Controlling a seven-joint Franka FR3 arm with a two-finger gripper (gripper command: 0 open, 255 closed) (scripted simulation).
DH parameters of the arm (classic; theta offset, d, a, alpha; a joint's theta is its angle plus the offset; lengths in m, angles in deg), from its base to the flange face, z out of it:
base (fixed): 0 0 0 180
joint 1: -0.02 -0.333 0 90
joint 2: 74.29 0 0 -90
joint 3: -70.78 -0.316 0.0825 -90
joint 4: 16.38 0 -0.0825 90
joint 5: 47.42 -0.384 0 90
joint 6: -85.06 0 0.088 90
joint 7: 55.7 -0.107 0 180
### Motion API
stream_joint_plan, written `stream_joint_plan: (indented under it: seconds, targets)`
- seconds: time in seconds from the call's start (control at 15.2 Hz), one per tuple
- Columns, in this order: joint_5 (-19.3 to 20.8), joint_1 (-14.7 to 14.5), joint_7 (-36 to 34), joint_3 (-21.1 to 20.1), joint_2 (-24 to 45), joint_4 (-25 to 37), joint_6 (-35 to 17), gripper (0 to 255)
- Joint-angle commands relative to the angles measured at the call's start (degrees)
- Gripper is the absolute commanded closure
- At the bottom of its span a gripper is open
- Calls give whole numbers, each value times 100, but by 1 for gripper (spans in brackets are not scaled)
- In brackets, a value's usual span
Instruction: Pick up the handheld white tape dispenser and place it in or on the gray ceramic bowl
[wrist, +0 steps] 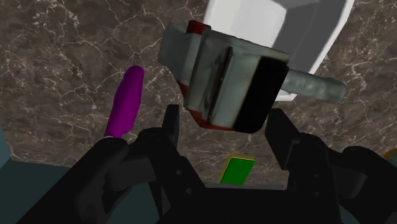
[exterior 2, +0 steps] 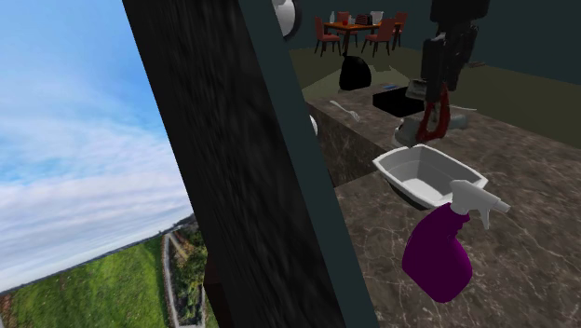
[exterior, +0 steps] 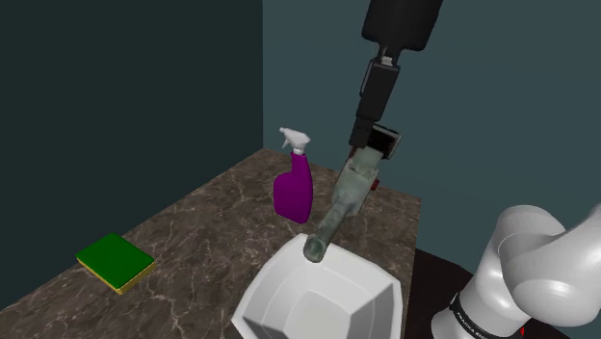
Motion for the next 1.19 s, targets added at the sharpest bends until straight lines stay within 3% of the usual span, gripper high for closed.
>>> stream_joint_plan:
  seconds: [0.0, 0.26, 1.12]
  targets:
    - [-63, -25, -297, -236, 156, 270, 60, 255]
    - [-125, -53, -873, -722, 528, 849, 162, 255]
    - [-291, -158, -701, -763, 59, -546, -770, 255]
